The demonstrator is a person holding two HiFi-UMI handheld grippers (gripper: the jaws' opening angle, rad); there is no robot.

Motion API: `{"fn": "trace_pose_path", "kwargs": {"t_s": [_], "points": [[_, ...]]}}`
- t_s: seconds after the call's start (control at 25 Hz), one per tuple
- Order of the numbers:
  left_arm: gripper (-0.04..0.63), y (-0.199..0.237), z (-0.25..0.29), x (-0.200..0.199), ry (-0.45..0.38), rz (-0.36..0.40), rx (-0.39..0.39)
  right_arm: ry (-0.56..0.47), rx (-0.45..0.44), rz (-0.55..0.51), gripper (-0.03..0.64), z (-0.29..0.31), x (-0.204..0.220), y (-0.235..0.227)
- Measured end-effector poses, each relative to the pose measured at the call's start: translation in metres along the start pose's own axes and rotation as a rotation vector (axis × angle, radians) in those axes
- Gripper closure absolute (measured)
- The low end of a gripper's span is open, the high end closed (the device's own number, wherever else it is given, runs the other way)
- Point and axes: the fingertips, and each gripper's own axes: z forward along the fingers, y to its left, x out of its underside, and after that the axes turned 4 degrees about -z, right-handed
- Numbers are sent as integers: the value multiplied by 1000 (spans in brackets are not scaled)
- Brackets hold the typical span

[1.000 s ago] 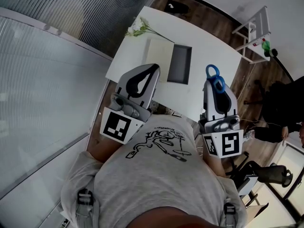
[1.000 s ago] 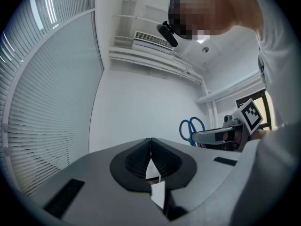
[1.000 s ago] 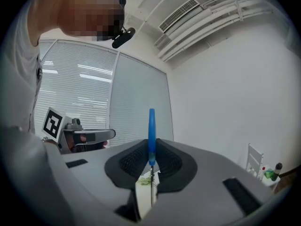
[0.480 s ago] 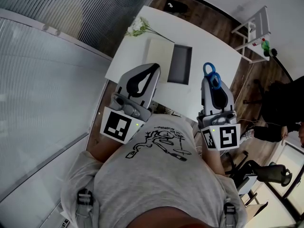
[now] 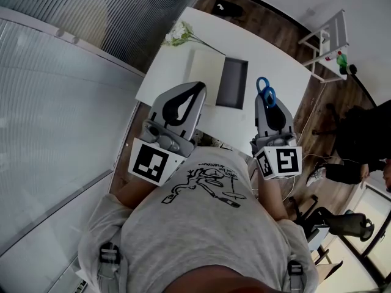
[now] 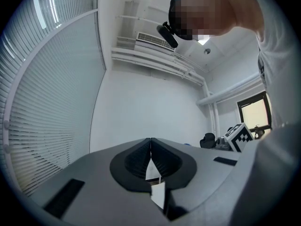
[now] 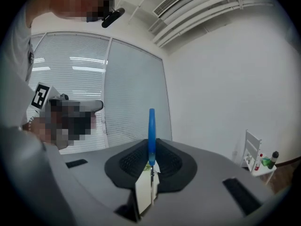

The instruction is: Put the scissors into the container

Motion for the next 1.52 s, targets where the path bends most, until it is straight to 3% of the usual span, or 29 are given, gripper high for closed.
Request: {"fn": "trace_pose_path", "kwargs": {"t_s": [1.52], "points": [[574, 19, -6, 4, 25, 2, -45, 369, 4, 156, 566, 97, 201, -21]]}}
